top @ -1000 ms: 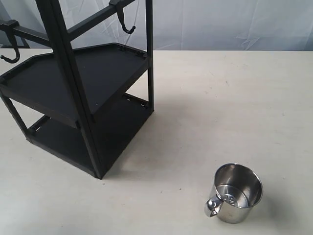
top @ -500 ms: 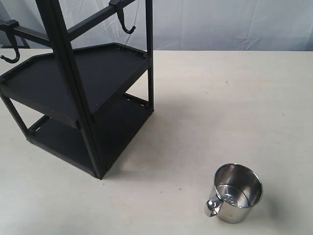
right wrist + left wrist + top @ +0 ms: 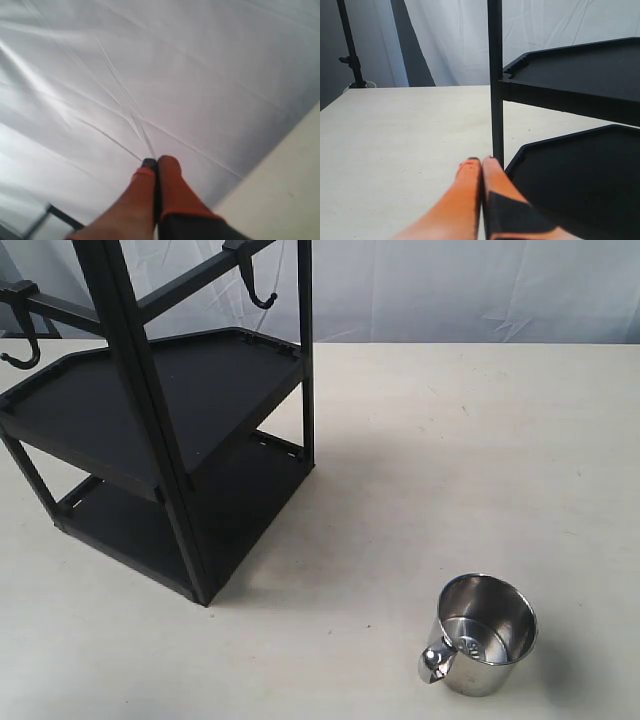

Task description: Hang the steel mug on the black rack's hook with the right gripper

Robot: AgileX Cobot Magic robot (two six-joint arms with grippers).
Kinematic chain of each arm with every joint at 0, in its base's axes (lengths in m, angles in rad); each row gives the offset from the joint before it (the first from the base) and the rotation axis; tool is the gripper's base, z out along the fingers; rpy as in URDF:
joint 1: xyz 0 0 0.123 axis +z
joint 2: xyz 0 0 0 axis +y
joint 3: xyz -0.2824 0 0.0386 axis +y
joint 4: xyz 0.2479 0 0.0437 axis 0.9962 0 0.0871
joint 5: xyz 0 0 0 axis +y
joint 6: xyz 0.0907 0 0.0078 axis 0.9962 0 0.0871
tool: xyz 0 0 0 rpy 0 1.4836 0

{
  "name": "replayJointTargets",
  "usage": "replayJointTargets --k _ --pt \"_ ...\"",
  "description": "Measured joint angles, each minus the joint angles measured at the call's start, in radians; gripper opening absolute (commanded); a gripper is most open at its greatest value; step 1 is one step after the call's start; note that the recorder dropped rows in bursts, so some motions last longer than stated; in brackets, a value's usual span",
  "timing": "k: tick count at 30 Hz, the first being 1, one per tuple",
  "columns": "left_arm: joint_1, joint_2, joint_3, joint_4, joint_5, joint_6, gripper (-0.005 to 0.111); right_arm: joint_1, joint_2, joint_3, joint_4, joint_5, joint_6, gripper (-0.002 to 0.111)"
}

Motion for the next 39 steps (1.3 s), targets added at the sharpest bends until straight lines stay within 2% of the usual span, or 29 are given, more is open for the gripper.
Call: replayJointTargets --k 1,4,7,9,12,14,18,23,39 --pt "0.000 0.000 0.000 0.000 0.000 0.000 0.002 0.000 0.050 -0.061 -0.039 0.111 -0.053 -0.001" --pt "0.000 0.000 0.000 0.000 0.000 0.000 0.002 0.000 0.359 -0.402 -0.219 0.566 -0.245 -0.001" --pt "0.000 0.000 0.000 0.000 0.000 0.000 0.002 0.000 0.573 -0.592 -0.264 0.802 -0.394 0.005" --pt "0.000 0.000 0.000 0.000 0.000 0.000 0.002 0.005 0.687 -0.689 -0.258 0.897 -0.500 0.021" --pt "0.000 0.000 0.000 0.000 0.000 0.000 0.002 0.034 0.845 -0.750 -0.186 0.941 -0.674 0.059" --pt "0.000 0.000 0.000 0.000 0.000 0.000 0.002 0.064 0.936 -0.759 -0.129 0.941 -0.742 0.071" --pt "0.000 0.000 0.000 0.000 0.000 0.000 0.002 0.111 1.118 -0.763 -0.139 0.990 -0.788 0.072" --pt "0.000 0.000 0.000 0.000 0.000 0.000 0.002 0.120 1.247 -0.763 -0.150 1.047 -0.788 0.072" --pt "0.000 0.000 0.000 0.000 0.000 0.000 0.002 0.245 1.276 -0.670 -0.129 1.099 -0.786 0.072"
